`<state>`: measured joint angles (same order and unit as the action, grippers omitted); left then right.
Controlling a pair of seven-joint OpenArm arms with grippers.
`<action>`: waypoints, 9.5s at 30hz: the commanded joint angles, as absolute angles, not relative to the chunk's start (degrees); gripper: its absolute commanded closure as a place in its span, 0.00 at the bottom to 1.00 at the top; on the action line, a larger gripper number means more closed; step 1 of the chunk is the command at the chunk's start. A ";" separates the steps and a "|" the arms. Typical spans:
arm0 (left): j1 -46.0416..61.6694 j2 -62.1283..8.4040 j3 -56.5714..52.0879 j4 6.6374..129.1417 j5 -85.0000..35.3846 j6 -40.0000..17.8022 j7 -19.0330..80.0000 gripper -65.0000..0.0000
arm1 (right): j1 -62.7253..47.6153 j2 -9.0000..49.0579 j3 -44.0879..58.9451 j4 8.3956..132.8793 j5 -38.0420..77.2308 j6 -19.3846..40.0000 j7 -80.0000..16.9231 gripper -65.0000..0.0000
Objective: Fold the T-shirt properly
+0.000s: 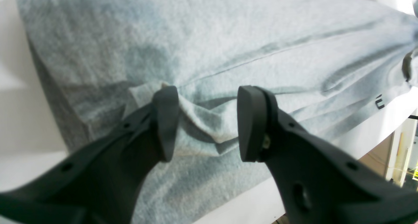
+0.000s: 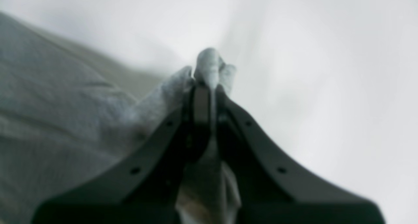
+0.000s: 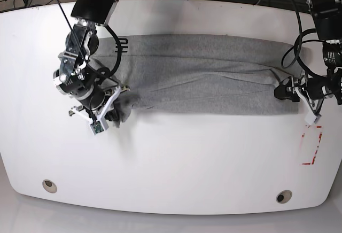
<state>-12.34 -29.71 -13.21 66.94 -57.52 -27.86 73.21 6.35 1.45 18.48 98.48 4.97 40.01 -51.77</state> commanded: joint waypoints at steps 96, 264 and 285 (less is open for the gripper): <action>-3.74 -30.90 -13.32 74.68 -55.34 -28.18 70.55 0.57 | -6.29 7.87 15.16 109.41 22.55 40.00 -55.52 0.99; -1.36 -30.90 -3.30 86.29 -63.43 -28.18 59.65 0.57 | -9.98 5.23 21.14 109.93 23.87 40.00 -54.20 0.85; 0.57 -28.53 -8.04 75.30 -45.85 -40.00 59.38 0.57 | -8.40 9.27 18.77 95.08 23.52 40.00 -46.55 0.81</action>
<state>1.78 -27.38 -7.42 76.29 -47.59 -40.42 58.92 -8.86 8.75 18.76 93.67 22.33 39.83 -48.14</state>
